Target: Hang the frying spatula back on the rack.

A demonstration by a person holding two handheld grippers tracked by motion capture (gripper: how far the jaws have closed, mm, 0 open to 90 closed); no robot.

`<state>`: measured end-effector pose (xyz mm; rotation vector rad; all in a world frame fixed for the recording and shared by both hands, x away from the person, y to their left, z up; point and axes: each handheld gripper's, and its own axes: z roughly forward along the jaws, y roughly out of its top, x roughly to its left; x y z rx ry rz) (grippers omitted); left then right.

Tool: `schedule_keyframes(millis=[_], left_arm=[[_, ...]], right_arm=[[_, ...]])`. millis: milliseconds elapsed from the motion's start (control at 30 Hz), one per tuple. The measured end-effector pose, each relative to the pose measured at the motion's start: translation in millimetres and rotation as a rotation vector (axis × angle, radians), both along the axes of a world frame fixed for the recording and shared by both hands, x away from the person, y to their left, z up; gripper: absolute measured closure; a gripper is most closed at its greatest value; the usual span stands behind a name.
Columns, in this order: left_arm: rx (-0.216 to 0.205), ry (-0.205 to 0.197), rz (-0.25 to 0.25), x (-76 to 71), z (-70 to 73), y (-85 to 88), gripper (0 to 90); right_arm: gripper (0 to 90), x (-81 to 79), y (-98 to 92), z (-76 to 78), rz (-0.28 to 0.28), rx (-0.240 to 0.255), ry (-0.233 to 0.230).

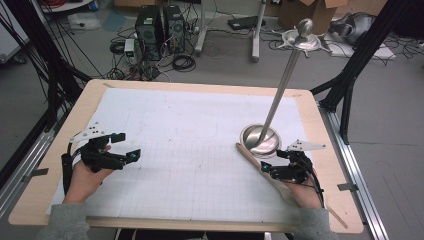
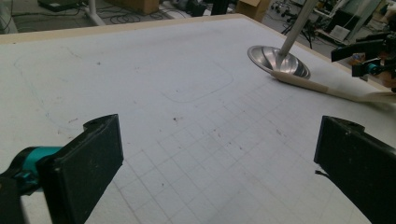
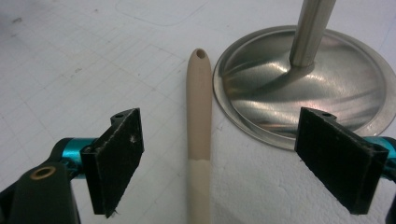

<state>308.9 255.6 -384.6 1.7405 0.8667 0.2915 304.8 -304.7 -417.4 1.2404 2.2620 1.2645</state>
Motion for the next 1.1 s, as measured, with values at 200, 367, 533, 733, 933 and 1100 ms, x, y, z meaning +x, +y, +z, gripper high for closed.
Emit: schedule_keyframes(millis=[200, 367, 533, 733, 933, 1100], left_arm=[[-0.001, -0.005, 0.001, -0.7, 0.3, 0.5, 1.8], [0.002, -0.002, -0.002, -0.5, -0.1, 0.1, 1.8], [0.006, 0.001, -0.004, 0.5, -1.1, -1.0, 1.8], [0.010, 0.004, -0.006, 0.9, -1.9, -2.0, 1.8], [0.011, 0.008, -0.006, 1.5, -3.4, -2.6, 1.8], [0.011, 0.008, -0.005, 1.6, -3.5, -2.8, 1.8]], right_arm=[[14.7, -1.5, 1.9, -1.8, 0.004, -0.014, 0.000], [14.8, -3.8, 1.7, -5.2, -0.002, -0.023, -0.002], [15.2, -5.0, 2.4, -7.1, 0.002, -0.031, -0.006], [16.1, -6.4, 3.8, -10.2, 0.013, -0.050, -0.013], [19.3, -9.4, 6.4, -14.1, 0.026, -0.087, -0.009], [23.2, -12.4, 5.5, -16.6, 0.025, -0.097, -0.026]])
